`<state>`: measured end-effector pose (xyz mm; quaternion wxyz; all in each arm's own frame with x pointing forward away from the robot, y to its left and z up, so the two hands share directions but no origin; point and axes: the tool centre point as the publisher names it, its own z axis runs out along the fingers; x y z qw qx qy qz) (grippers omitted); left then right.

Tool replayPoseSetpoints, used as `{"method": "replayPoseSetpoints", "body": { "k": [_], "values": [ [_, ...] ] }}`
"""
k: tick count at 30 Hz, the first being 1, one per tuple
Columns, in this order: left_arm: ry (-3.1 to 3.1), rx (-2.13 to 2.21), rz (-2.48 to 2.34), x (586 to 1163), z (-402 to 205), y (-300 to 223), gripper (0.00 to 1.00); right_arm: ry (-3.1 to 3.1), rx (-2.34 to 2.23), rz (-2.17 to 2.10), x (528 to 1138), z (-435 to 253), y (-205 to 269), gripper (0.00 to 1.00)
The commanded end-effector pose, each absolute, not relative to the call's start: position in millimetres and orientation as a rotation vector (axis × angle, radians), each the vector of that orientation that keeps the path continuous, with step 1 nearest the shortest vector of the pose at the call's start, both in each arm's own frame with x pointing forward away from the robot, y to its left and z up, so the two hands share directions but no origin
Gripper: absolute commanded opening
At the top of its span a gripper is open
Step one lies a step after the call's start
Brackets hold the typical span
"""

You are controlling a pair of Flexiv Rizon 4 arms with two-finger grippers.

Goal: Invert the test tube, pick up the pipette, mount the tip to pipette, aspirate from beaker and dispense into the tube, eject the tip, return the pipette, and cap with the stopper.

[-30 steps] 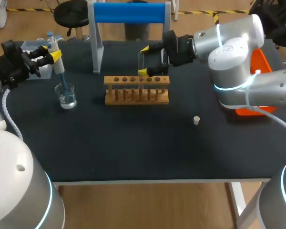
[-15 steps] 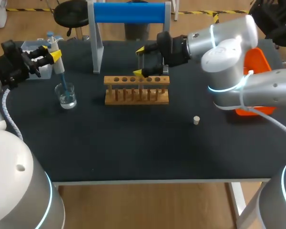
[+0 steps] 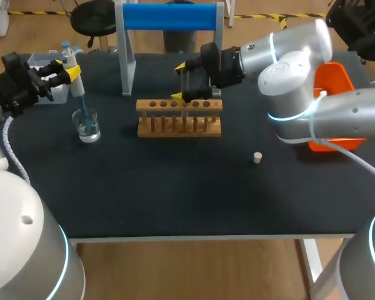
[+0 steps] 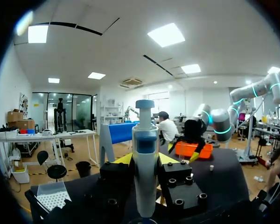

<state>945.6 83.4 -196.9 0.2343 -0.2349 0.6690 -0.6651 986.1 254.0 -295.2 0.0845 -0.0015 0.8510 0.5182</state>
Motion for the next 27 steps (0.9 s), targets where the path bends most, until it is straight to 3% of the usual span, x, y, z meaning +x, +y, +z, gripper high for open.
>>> {"method": "replayPoseSetpoints", "body": {
  "k": [1,27],
  "values": [
    [1.838,-0.642,-1.829,945.0,-196.5,84.4,0.00,2.544,-0.012,1.545,990.2,-298.4,256.5,1.00],
    [1.838,-0.642,-1.829,945.0,-196.5,84.4,0.00,2.566,-0.063,1.550,987.3,-296.8,257.3,1.00]
  ]
}}
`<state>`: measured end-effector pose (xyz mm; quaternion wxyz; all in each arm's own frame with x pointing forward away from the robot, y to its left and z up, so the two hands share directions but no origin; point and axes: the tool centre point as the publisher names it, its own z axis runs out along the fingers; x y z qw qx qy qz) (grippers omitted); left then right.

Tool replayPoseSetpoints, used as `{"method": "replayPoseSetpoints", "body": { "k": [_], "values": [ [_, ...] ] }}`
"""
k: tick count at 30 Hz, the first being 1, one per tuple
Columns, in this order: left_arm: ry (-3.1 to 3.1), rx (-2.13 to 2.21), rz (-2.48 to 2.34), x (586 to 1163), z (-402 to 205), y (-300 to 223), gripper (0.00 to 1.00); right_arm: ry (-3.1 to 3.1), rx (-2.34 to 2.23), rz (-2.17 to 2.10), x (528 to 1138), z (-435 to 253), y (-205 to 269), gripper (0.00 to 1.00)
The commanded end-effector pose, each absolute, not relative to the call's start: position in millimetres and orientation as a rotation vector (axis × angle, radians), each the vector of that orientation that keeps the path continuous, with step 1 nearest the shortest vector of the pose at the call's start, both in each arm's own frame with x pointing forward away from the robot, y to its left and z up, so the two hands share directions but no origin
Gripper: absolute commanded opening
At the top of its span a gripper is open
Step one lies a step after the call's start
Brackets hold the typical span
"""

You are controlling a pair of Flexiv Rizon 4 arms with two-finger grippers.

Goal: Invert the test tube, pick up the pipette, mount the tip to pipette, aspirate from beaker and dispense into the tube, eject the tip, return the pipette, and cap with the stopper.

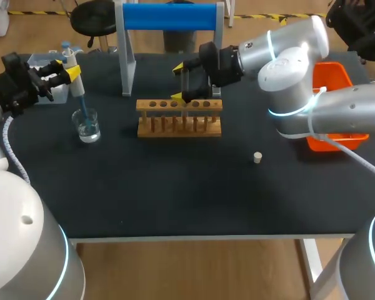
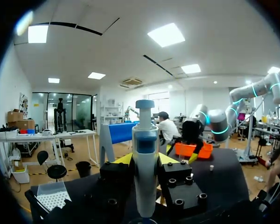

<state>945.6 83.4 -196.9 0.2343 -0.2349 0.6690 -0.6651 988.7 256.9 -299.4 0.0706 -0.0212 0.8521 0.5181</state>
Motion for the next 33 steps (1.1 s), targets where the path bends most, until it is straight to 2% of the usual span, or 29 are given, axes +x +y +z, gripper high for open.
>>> {"method": "replayPoseSetpoints", "body": {
  "k": [1,33],
  "values": [
    [1.838,-0.642,-1.829,945.0,-196.5,84.4,0.00,2.566,-0.063,1.549,986.8,-296.3,257.7,1.00],
    [1.838,-0.642,-1.829,945.0,-196.5,84.4,0.00,2.568,-0.058,1.531,984.9,-294.4,258.0,1.00]
  ]
}}
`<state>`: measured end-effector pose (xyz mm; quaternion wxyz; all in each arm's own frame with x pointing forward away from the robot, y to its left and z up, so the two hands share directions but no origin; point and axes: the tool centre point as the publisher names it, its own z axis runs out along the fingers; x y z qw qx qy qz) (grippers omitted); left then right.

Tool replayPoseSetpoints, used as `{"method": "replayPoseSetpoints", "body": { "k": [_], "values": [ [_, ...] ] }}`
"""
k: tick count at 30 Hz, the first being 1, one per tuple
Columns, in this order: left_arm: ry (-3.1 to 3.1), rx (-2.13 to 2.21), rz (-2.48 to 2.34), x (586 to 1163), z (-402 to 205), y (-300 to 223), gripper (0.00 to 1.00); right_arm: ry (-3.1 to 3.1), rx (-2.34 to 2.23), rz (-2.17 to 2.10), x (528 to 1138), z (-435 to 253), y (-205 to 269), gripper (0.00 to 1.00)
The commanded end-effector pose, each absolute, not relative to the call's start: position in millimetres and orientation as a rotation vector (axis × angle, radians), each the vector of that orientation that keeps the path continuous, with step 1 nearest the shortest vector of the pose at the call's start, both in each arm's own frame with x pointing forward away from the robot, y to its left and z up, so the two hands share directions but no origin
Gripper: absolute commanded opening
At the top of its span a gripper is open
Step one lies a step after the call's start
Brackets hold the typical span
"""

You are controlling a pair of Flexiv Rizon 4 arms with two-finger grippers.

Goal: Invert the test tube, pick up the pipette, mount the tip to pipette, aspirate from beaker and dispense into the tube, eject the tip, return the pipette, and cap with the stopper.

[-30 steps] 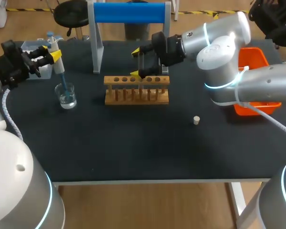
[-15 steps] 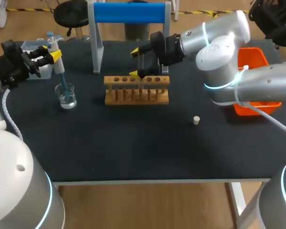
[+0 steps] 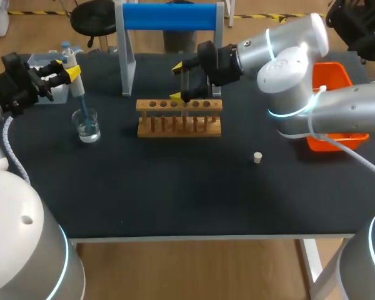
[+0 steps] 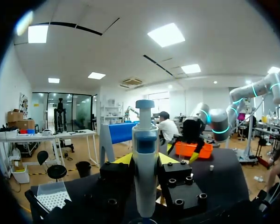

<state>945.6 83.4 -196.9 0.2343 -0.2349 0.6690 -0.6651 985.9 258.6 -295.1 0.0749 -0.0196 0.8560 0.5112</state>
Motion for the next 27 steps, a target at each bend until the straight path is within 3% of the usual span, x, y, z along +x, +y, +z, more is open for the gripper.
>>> {"method": "replayPoseSetpoints", "body": {
  "k": [1,27],
  "values": [
    [1.838,-0.642,-1.829,945.0,-196.5,84.4,0.00,2.568,-0.058,1.531,984.9,-294.4,258.0,1.00],
    [1.835,-0.588,-1.779,937.1,-163.6,79.5,0.00,2.568,-0.058,1.531,984.9,-294.4,258.0,1.00]
  ]
}}
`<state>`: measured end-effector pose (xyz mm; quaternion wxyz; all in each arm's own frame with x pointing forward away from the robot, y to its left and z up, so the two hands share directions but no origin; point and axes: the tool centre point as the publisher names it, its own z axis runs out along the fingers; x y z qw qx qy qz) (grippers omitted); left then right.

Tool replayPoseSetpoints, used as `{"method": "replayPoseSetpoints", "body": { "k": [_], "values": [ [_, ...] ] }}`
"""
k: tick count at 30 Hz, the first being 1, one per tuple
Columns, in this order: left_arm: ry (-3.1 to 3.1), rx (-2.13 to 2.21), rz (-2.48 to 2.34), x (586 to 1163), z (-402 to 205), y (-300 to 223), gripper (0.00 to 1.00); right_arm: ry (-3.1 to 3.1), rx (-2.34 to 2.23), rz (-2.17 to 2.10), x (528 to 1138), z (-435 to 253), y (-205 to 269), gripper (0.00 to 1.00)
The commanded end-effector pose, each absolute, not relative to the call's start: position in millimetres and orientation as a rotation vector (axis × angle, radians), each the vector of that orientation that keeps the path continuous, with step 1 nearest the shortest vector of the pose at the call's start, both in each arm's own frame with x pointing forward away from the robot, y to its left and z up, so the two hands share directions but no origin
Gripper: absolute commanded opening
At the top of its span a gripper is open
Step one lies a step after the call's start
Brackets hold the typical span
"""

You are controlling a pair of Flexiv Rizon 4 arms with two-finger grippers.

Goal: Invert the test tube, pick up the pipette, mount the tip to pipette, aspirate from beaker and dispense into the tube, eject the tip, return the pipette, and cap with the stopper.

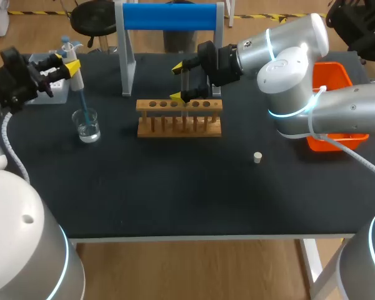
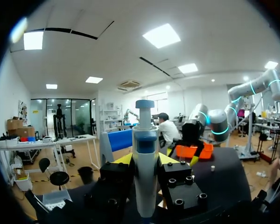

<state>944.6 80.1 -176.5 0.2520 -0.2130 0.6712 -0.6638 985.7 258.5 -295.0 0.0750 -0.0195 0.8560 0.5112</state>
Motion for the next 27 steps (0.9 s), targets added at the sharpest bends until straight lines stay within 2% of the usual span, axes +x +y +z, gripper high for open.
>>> {"method": "replayPoseSetpoints", "body": {
  "k": [1,15,27],
  "values": [
    [1.838,-0.586,-1.773,936.2,-160.7,79.4,0.00,2.568,-0.058,1.531,984.9,-294.4,258.0,1.00],
    [1.887,-0.580,-1.685,922.7,-98.8,64.0,0.00,2.568,-0.058,1.531,984.9,-294.4,258.0,1.00],
    [1.953,-0.551,-1.683,920.9,-43.2,16.6,0.00,2.568,-0.058,1.531,984.9,-294.4,258.0,1.00]
  ]
}}
